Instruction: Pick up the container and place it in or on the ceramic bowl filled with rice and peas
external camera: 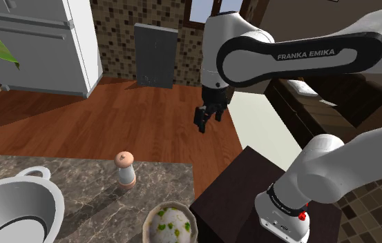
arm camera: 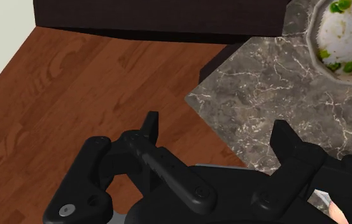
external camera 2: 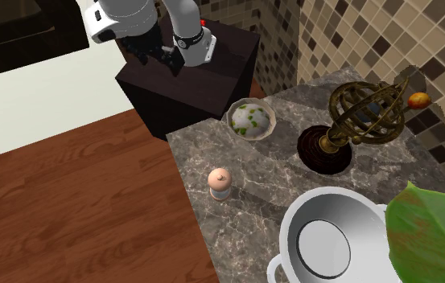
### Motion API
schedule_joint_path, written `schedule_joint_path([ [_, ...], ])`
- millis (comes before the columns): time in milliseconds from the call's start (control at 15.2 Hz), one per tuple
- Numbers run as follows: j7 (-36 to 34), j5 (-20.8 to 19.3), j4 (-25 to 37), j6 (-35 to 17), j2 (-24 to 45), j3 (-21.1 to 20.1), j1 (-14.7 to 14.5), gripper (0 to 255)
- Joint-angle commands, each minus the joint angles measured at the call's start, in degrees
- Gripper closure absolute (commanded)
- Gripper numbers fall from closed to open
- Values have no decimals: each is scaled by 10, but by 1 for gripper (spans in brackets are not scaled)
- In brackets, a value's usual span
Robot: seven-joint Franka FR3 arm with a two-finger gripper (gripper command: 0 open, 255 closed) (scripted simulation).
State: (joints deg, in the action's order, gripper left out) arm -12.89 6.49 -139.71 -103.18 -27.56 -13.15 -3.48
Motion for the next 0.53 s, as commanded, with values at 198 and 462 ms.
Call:
schedule_joint_path([
  [198, -52, 10, 30, -72, 84, -42, -11, 0],
  [462, -97, 2, 67, -123, 161, -72, -18, 0],
])
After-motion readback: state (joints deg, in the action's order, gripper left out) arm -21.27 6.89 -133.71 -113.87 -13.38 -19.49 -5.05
